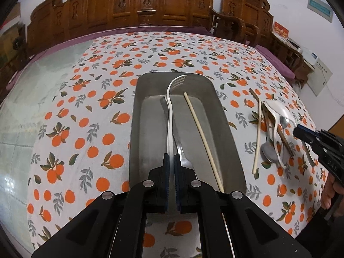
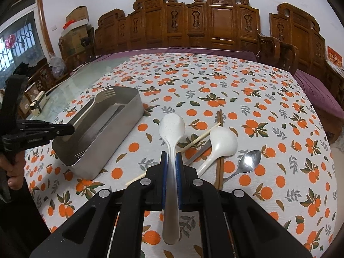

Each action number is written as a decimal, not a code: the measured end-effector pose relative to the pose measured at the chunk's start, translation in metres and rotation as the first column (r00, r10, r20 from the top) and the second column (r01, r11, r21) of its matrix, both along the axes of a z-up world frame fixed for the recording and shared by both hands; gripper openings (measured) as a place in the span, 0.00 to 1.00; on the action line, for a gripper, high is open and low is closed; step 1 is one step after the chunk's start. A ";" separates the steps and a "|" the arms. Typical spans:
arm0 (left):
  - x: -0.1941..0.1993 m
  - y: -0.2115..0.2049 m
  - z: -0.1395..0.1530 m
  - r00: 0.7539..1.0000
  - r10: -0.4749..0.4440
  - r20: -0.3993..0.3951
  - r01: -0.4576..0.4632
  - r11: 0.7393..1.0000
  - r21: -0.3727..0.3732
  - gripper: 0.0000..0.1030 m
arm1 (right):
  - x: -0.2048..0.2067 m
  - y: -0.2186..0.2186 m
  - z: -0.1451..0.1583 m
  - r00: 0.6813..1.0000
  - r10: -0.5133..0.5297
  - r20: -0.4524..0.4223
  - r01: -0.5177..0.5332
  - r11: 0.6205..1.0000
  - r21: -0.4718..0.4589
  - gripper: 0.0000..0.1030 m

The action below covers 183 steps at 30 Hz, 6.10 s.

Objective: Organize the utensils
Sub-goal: 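Carry the white fork into the tray and release it with the left tool, then lower the white plastic spoon into the tray and open the right tool, then move the right tool back toward the remaining utensils, then grasp a white plastic spoon with the right tool while the left tool grasps a wooden chopstick, then carry the wooden chopstick into the grey tray with the left tool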

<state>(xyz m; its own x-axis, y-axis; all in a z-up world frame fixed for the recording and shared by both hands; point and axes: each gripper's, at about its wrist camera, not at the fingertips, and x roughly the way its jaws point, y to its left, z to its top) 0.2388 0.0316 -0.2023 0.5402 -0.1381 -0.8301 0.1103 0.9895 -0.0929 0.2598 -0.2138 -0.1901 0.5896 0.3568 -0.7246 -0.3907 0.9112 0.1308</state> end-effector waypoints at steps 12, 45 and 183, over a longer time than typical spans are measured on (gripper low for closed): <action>-0.001 0.004 0.007 0.999 0.009 0.048 -0.010 1.000 0.023 0.18 | -0.004 0.007 0.004 1.000 0.012 -0.002 -0.012 1.000 0.013 0.09; -0.027 0.076 0.062 0.952 0.159 0.263 -0.165 0.986 -0.001 0.87 | 0.044 0.149 0.022 0.994 0.096 -0.050 -0.091 0.991 0.093 0.09; -0.040 -0.126 -0.011 0.953 -0.279 0.116 0.275 0.960 0.045 0.04 | 0.031 -0.034 -0.014 0.988 -0.151 -0.025 0.152 0.986 0.072 0.04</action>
